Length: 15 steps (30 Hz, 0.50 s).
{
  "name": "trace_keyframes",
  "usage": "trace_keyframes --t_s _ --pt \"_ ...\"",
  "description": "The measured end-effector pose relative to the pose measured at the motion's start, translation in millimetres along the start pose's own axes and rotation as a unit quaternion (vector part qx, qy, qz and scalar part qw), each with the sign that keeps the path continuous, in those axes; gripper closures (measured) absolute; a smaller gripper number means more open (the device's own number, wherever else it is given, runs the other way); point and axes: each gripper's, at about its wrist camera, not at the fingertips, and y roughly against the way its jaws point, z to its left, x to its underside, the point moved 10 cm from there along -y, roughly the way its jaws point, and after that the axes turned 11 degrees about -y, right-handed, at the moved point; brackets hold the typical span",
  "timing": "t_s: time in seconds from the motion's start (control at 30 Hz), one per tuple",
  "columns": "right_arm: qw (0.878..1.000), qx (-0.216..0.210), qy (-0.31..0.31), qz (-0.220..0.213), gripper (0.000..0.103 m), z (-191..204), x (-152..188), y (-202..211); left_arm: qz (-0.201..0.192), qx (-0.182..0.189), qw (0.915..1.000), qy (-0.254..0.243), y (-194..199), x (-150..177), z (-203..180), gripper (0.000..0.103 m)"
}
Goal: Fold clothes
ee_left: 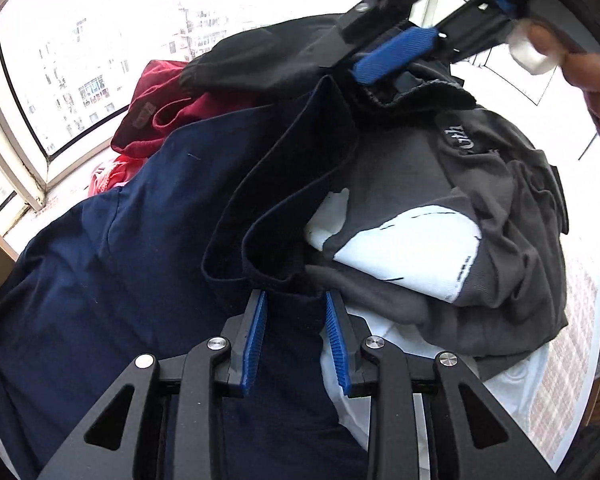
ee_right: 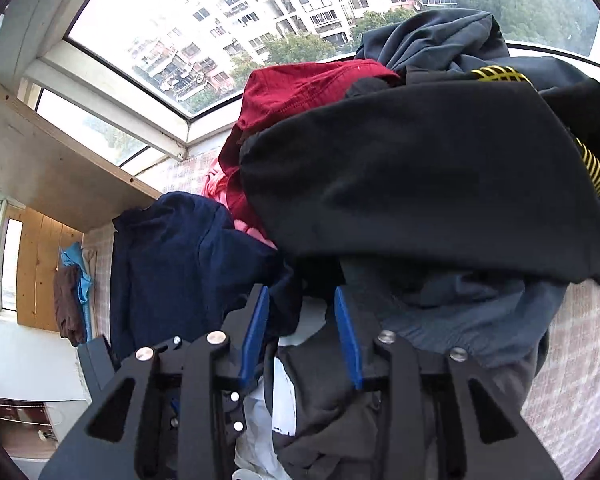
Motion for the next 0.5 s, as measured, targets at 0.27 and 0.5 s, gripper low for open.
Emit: trace_keyframes --t_s 0.27,0.5 --pt "0.999 0.025 0.016 0.023 0.065 18 8 -32 -0.018 0.054 0.9982 0.018 7 5 -3 0.092" --pt "0.996 0.073 0.04 0.01 0.099 15 0 -54 -0.053 0.104 0.9932 -0.005 47 8 -29 0.092"
